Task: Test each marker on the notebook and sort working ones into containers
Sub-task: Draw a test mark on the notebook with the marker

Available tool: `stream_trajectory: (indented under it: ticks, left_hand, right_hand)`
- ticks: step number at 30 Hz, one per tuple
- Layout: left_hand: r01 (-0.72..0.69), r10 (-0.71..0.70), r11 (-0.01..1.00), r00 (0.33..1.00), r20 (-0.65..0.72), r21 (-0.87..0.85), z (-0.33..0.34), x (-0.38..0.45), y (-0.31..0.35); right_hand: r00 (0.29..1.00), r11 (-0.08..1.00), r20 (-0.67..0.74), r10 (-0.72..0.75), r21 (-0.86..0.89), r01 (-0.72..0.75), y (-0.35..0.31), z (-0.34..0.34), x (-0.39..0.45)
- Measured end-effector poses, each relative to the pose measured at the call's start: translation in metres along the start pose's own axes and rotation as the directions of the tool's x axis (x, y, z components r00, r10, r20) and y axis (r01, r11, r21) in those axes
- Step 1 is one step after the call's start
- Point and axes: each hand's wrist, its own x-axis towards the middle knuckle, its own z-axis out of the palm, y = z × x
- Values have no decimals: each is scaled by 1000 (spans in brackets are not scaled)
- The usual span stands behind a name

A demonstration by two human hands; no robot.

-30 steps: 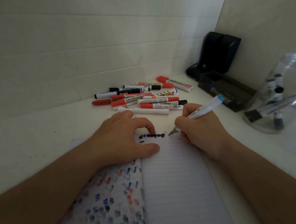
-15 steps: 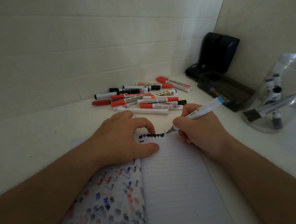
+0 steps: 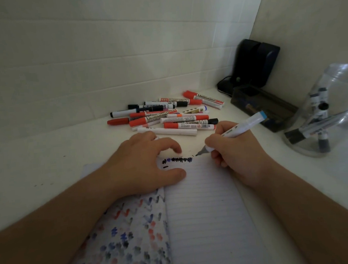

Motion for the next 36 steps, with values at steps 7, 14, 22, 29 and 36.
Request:
stream_trajectory:
  ticks: [7,14,22,29,36]
  left_hand:
    - [-102,-15,913,960,-281,-396,1,1,-3]
    - [-174,58,913,951,-305,-370,-2,-1,0]
    - [-160,66,940,952,-300,-301,-2,-2,2]
    - [-249,106,939,865,-490,-237,-4,-6,3]
    - [-353,121,837,865,-487,-419,-6,-16,20]
  right_hand:
    - [965,935,208,-158,346,79,-5,-5,-4]
    - [942,863,319,-106,500,-72,-3,-11,1]
    - [946,905,319,-54,416,-89,-3,-11,-1]
    - [979,948,174,-107,313,48,-11,-4,-9]
    - [971,876,198,-136,482,24,-22,1,-20]
